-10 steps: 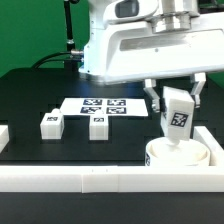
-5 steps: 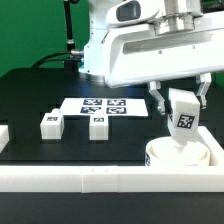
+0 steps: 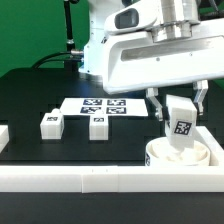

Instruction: Assemble stool

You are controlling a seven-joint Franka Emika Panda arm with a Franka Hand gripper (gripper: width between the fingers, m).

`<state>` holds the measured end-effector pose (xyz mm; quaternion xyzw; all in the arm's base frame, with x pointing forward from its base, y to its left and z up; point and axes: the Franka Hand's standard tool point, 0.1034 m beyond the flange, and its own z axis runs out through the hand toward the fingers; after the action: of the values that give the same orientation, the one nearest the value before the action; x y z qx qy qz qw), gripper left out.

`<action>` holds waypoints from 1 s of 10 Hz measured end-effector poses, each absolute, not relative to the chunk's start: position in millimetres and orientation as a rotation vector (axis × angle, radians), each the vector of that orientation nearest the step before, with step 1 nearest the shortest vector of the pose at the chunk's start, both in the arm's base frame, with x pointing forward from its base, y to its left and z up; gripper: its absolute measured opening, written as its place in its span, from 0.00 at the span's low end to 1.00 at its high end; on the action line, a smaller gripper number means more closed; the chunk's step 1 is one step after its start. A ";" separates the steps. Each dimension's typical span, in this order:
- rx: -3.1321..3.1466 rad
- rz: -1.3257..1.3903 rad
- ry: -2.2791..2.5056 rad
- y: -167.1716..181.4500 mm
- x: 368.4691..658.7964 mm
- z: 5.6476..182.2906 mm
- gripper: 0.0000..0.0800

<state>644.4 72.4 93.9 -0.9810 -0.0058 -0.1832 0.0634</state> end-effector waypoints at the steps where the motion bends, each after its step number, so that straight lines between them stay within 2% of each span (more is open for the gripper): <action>1: -2.965 -0.547 -0.017 72.5 643.3 90.7 0.41; 10: -2.965 -0.596 -0.024 73.2 636.4 81.4 0.41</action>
Offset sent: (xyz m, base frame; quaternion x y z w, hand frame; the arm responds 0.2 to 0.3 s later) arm -0.0078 0.0024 -0.0030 -0.0011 0.0074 0.0063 1.0000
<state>636.4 73.2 81.4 -0.9787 -0.0080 -0.1966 0.0587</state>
